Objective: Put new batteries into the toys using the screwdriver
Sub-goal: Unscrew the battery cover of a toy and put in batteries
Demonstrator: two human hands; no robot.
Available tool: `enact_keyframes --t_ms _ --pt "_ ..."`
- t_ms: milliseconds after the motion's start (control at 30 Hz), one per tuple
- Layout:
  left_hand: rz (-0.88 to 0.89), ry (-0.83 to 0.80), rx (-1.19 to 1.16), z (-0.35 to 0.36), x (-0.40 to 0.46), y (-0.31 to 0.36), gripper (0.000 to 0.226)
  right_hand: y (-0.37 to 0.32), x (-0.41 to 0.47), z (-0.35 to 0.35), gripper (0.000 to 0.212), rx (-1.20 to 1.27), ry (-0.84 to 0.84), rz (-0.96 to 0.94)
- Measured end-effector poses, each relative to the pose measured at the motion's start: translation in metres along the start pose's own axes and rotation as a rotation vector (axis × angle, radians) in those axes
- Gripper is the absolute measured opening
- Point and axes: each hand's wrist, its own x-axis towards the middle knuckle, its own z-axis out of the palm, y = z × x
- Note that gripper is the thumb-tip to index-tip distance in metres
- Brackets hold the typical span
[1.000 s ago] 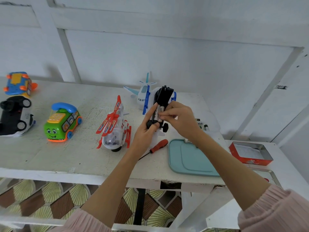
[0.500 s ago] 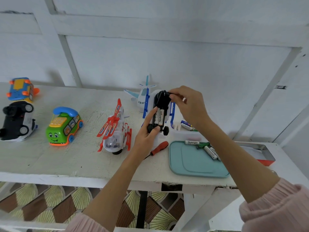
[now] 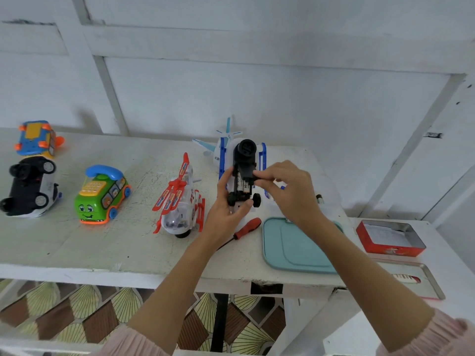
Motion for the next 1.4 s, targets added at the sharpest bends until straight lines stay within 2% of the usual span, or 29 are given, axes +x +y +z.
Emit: enact_keyframes --t_ms 133,300,633,867,1167,1300,1400 --pt "-0.005 -0.019 -0.011 -0.001 -0.001 0.005 0.069 0.006 -0.006 0.01 0.016 -0.002 -0.025 0.008" --pt "-0.002 0.021 -0.052 0.0 -0.001 0.002 0.058 0.009 -0.008 0.019 0.016 -0.06 -0.042 -0.029" --pt "0.022 0.095 -0.059 0.003 0.003 -0.005 0.051 0.01 -0.01 0.023 0.014 -0.064 -0.073 0.011" --pt "0.008 0.142 -0.12 0.005 0.004 -0.008 0.053 0.007 -0.013 0.023 0.017 -0.071 -0.124 0.011" --pt "-0.014 0.111 -0.162 0.004 0.006 -0.005 0.052 0.009 -0.015 0.018 0.023 -0.098 -0.19 -0.009" --pt "-0.019 0.124 -0.174 0.0 0.01 -0.005 0.053 0.011 -0.017 0.01 0.03 -0.024 -0.254 0.073" --pt "-0.005 0.136 -0.139 -0.002 0.014 -0.002 0.062 0.018 -0.021 0.008 0.034 -0.007 -0.143 0.1"
